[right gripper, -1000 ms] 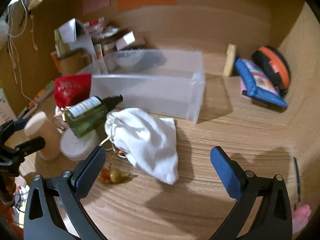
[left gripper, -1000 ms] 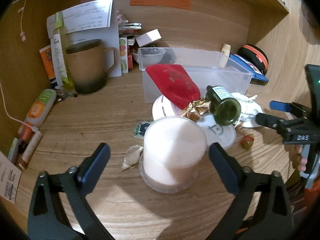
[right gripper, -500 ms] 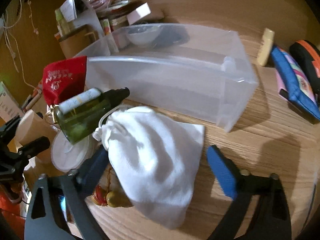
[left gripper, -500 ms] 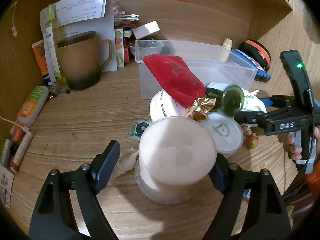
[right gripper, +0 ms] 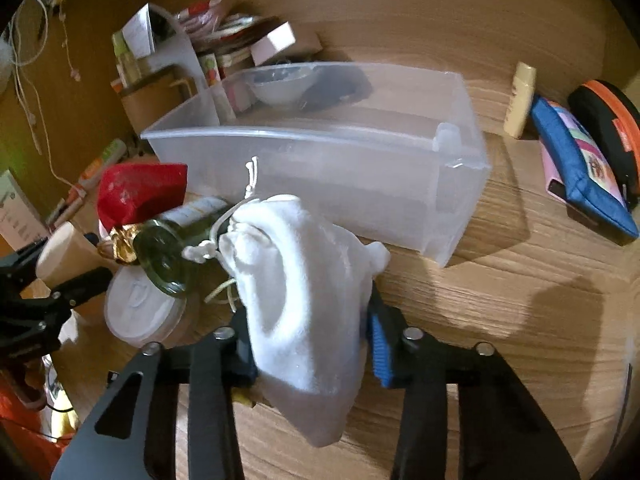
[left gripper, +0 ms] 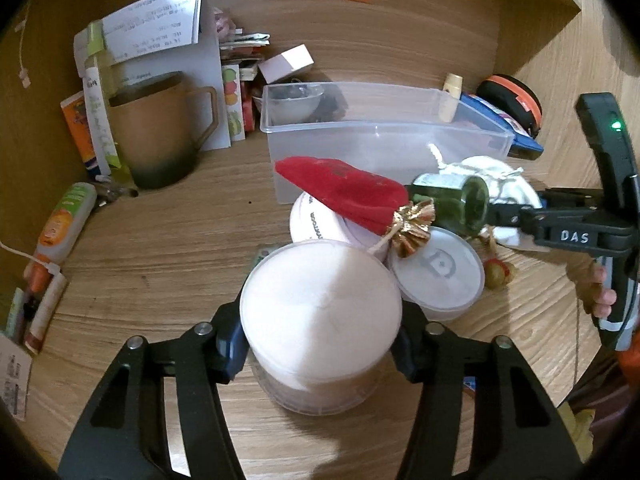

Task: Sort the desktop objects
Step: 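Grasp the white drawstring pouch with the right tool while the left tool grasps the pink container, then carry the white pouch into the clear box and release it with the right tool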

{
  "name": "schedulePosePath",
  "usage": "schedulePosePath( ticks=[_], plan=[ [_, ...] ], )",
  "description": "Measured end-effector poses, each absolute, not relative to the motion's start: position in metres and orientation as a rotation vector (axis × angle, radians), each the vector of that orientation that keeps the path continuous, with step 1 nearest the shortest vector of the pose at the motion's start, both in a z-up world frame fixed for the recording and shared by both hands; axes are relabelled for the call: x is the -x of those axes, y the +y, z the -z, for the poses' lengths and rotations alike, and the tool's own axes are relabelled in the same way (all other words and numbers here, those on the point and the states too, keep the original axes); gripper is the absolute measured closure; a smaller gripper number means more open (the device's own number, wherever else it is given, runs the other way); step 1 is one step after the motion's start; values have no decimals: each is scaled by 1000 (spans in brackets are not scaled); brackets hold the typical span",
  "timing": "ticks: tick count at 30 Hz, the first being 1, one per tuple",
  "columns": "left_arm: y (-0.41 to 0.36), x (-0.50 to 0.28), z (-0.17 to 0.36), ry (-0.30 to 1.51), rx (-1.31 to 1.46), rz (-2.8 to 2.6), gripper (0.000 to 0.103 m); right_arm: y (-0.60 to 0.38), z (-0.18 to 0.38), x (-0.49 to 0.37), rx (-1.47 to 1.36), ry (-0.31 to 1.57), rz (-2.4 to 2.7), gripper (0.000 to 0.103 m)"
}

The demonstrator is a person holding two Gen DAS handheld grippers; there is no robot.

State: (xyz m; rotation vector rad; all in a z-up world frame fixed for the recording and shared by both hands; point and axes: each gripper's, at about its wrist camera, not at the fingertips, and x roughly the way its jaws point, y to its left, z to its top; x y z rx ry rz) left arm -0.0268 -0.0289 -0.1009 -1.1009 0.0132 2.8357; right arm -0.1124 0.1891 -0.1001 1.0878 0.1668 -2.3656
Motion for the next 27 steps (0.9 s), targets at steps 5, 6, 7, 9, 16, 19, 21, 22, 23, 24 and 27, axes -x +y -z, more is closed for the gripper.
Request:
schedulePosePath(
  ticks=[5,6,7,9,16,19,21,22,23,24,27],
  plan=[
    [-31,26,98,5,1096,-2844,47,197,94,104,-1053,135,2407,72],
    [-31,26,98,2,1095,-2844,47,199,93,102,-1041,130,2419,73],
    [-32,25,97,0,1092,-2845,47,201,91,99,-1026,124,2431,73],
    [-31,25,94,3,1081,-2854,47,205,87,94,-1000,112,2449,73],
    [-35,18,78,-9,1011,-2890,47,217,72,80,-913,95,2499,73],
    [-38,17,72,-18,996,-2897,47,221,67,76,-884,95,2509,73],
    [-39,16,68,-30,984,-2902,47,222,65,75,-872,92,2511,73],
    [-40,16,66,-30,975,-2905,47,223,63,75,-866,87,2512,73],
    [-41,16,63,-32,963,-2913,47,223,62,75,-862,82,2511,73],
    [-42,16,61,-33,956,-2917,47,225,62,75,-857,76,2512,73],
    [-47,18,53,-58,934,-2922,47,226,60,75,-842,68,2522,73]
  ],
)
